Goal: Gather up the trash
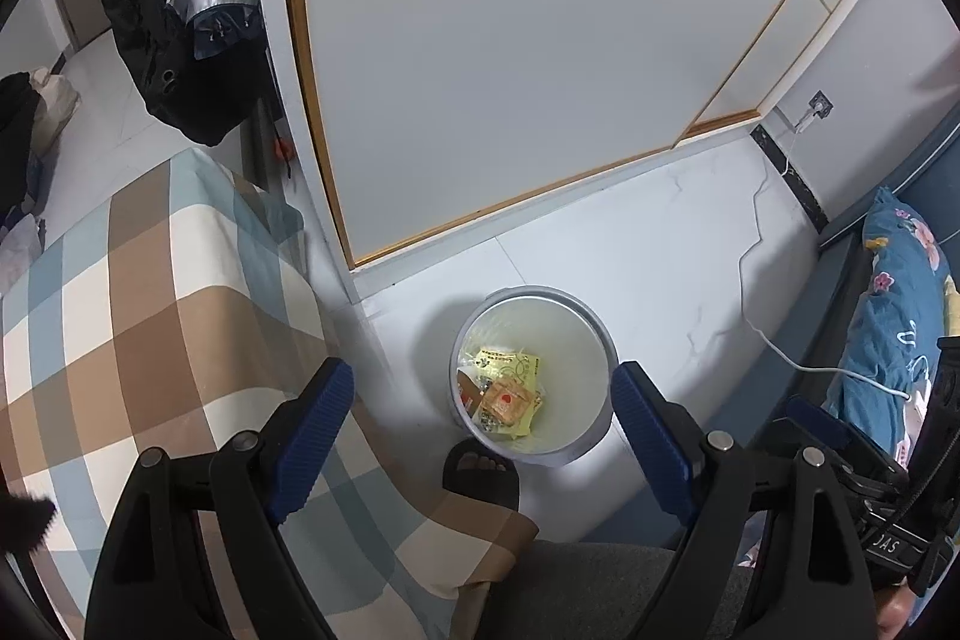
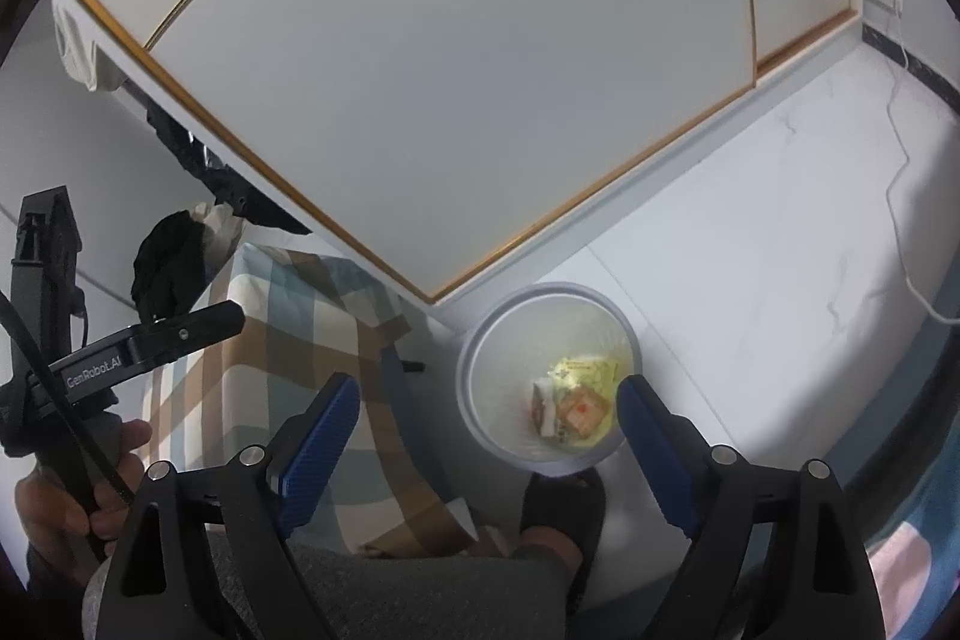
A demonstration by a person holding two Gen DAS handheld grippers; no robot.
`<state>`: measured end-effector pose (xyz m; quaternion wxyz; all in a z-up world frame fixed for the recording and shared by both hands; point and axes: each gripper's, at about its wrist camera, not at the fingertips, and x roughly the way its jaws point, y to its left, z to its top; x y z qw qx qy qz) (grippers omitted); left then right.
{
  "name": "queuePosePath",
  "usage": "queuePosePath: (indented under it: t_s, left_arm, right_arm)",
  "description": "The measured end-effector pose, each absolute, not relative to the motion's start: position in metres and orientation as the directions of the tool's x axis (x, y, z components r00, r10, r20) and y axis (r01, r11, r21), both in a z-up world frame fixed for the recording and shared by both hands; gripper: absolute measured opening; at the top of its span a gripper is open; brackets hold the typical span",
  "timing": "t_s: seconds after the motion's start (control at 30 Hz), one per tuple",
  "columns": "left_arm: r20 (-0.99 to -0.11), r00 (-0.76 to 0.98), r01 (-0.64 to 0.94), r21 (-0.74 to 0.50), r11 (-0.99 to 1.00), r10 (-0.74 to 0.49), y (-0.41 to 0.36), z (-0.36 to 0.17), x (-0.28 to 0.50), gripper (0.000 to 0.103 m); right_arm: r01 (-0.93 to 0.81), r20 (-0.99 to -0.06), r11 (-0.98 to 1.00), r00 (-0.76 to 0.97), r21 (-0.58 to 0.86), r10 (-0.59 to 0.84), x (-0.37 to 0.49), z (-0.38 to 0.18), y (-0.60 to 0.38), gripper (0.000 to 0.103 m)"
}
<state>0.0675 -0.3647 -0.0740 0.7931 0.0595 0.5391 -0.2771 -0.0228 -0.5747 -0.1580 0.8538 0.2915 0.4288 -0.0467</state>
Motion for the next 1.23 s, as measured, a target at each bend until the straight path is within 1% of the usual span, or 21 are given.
queuePosePath:
  t_s: [0.4,0.9,1.23]
  left_arm:
    - [-0.883,0.281,0.5,-0.199,0.843,-0.375,-0.358,-0.072,0.065,0.085]
    - [-0.889,0.284,0.485,-0.189,0.854,-0.358,-0.358,-0.073,0.066,0.085]
    - [-0.861,0.334,0.487,-0.191,0.852,-0.383,-0.353,-0.067,0.063,0.085]
  right_arm:
    - [0.337,-0.749,0.826,0.646,0.451,0.146,-0.028,-0.151,-0.578,0.088]
    - [0.333,-0.751,0.824,0.64,0.458,0.159,-0.025,-0.155,-0.579,0.088]
    - [0.333,-0.749,0.825,0.644,0.456,0.155,-0.026,-0.155,-0.578,0.088]
